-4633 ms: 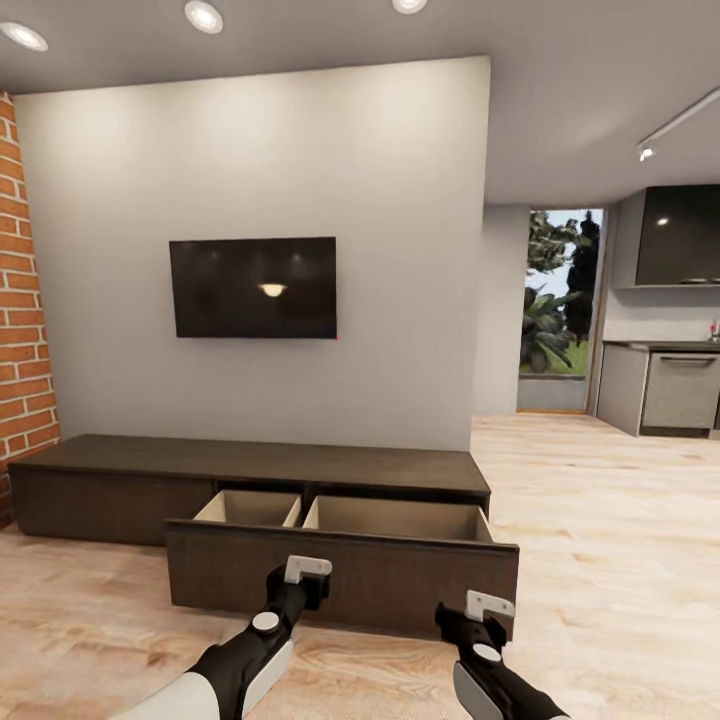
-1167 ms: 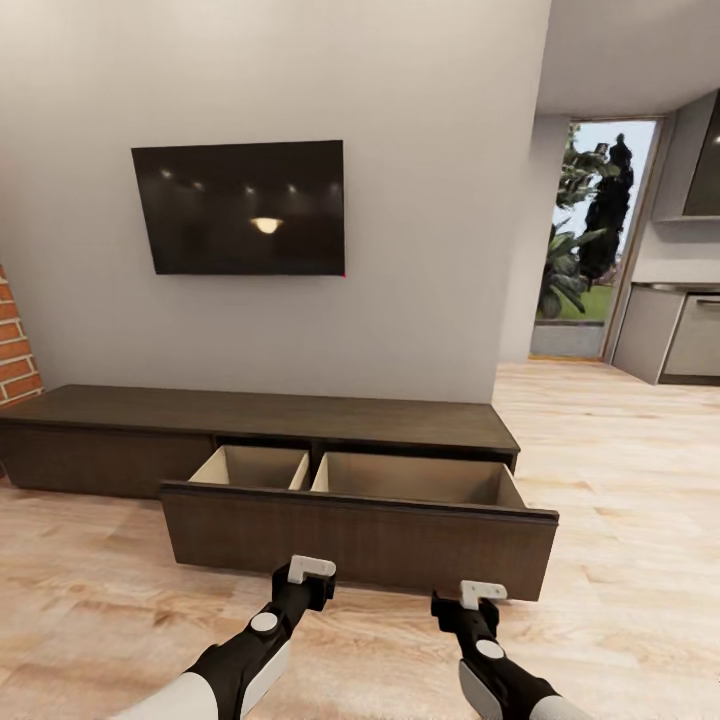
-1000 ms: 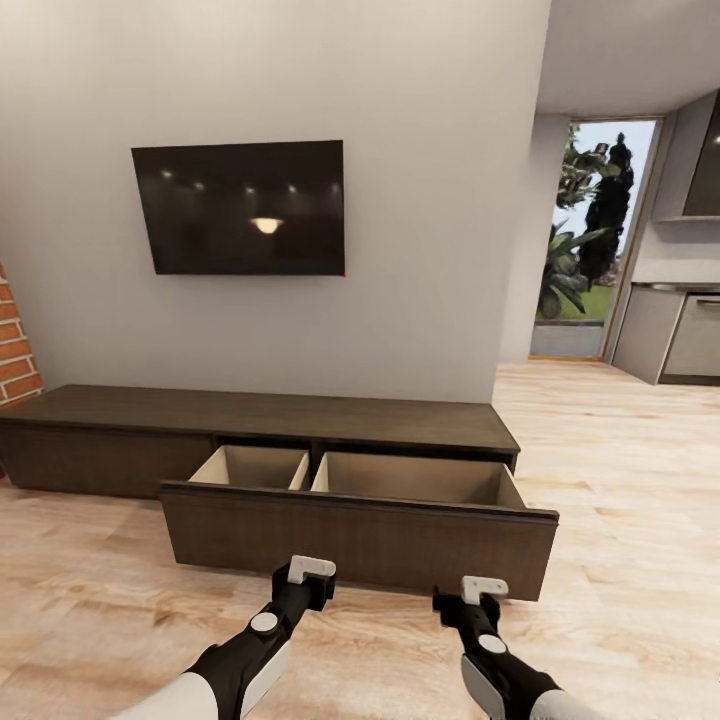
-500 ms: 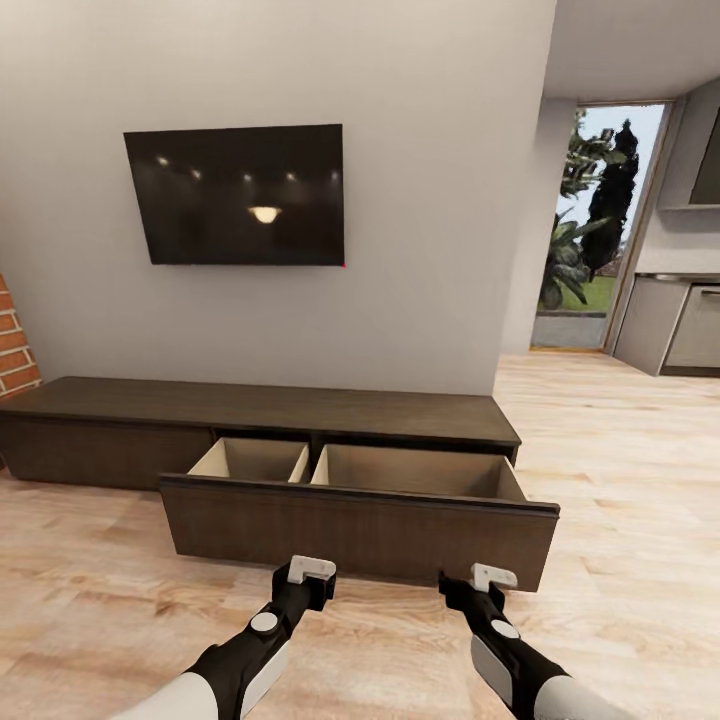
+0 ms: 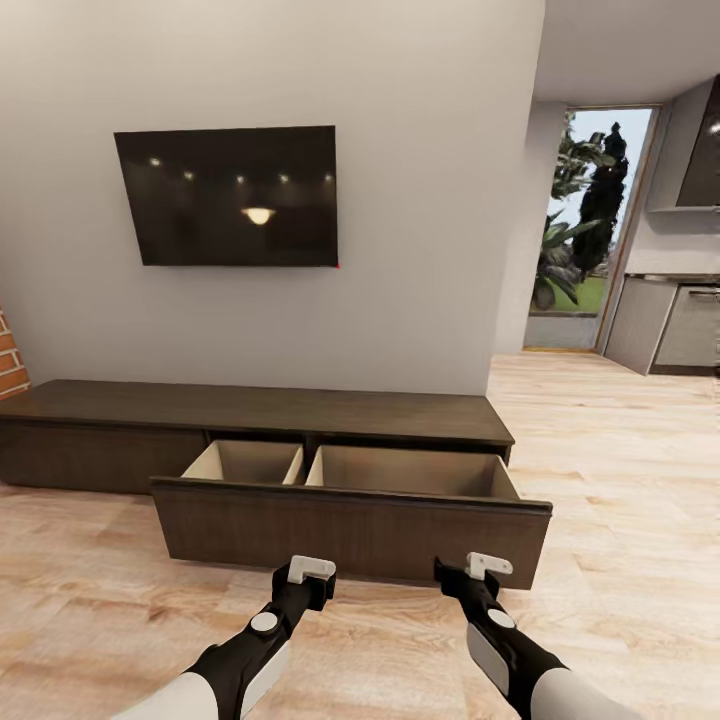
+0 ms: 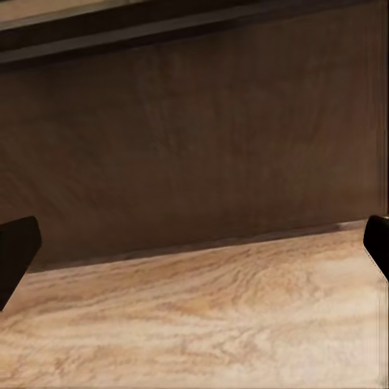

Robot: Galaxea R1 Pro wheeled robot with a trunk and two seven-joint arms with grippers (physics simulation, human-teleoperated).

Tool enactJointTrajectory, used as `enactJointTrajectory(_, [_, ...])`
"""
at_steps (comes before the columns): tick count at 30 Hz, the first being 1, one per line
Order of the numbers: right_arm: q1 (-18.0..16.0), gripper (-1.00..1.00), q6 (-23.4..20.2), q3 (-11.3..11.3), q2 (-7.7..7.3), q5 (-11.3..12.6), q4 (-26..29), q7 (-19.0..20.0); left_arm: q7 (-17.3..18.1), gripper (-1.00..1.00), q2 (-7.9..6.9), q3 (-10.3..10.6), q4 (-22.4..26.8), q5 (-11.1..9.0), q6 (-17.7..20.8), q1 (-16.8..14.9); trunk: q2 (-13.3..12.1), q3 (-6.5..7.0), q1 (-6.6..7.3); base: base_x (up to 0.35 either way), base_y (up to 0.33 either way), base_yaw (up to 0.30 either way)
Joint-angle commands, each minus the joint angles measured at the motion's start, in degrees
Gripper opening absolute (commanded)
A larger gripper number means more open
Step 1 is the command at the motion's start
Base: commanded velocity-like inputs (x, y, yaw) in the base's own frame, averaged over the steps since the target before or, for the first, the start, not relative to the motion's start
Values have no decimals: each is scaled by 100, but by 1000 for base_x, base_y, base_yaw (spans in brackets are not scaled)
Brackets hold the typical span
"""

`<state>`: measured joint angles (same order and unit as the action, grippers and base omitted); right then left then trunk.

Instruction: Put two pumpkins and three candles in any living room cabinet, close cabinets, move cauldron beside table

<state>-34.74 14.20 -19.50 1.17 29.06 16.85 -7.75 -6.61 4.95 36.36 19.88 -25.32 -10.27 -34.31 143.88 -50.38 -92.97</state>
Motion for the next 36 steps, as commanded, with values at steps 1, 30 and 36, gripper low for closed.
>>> enactJointTrajectory(1, [-6, 100, 21, -52, -2, 38, -3, -34, -42, 100, -3, 49, -1, -34, -24, -5, 2, -1, 1, 0, 0, -187])
enactJointTrajectory(30, [-6, 100, 25, -105, 35, 12, -65, -34, -46, 100, -3, 40, -2, -64, 4, -5, 6, 65, -6, 58, 38, -91])
enactJointTrajectory(36, [-6, 100, 29, -107, 30, 12, -67, -34, -45, 100, -3, 38, -2, -65, 13, -5, 15, -64, -22, 1, 1, 0])
